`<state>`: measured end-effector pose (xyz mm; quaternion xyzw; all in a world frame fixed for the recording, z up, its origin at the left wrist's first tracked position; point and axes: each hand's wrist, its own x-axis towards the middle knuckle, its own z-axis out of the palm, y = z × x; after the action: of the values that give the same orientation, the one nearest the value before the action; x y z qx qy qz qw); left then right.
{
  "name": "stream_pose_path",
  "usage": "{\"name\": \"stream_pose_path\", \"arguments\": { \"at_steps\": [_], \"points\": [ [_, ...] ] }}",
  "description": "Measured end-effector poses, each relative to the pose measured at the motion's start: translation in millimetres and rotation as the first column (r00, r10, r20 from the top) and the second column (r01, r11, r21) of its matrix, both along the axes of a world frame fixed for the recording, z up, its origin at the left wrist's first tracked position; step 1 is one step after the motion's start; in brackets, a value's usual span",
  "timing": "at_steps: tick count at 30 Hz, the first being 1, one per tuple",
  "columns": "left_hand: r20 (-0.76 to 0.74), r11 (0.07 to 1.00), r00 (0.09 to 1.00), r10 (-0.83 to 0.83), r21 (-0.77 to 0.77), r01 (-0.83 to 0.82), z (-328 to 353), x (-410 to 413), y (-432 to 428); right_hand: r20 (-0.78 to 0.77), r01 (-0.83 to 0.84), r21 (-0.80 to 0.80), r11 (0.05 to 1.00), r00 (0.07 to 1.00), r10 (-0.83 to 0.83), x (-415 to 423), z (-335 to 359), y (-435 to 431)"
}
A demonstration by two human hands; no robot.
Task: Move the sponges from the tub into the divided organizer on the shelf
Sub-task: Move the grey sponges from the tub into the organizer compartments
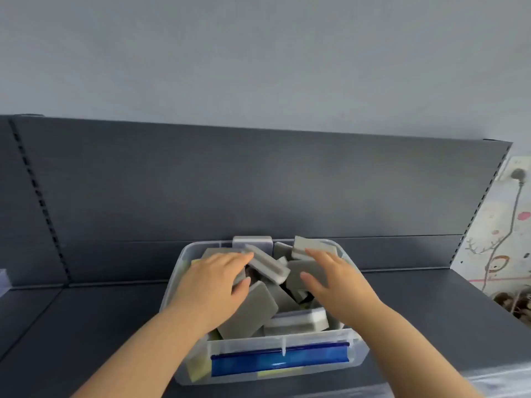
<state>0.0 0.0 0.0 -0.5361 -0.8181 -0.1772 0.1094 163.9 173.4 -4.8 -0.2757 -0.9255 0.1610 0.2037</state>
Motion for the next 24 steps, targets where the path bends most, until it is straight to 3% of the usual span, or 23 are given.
{"name": "stream_pose_path", "arguments": {
  "at_steps": [16,24],
  "points": [
    [-0.145,0.994,0.986,-0.084,-0.078,0.073,-13,-18,25,0.088,0.049,-0.016,0.999,0.995,-0.048,-29,-5,81],
    [-0.168,0.995,0.986,0.024,-0.087,-0.039,-2,-21,42,0.363,0.003,-0.106,0.994,0.931,0.036,-83,-12,142]
  ]
}}
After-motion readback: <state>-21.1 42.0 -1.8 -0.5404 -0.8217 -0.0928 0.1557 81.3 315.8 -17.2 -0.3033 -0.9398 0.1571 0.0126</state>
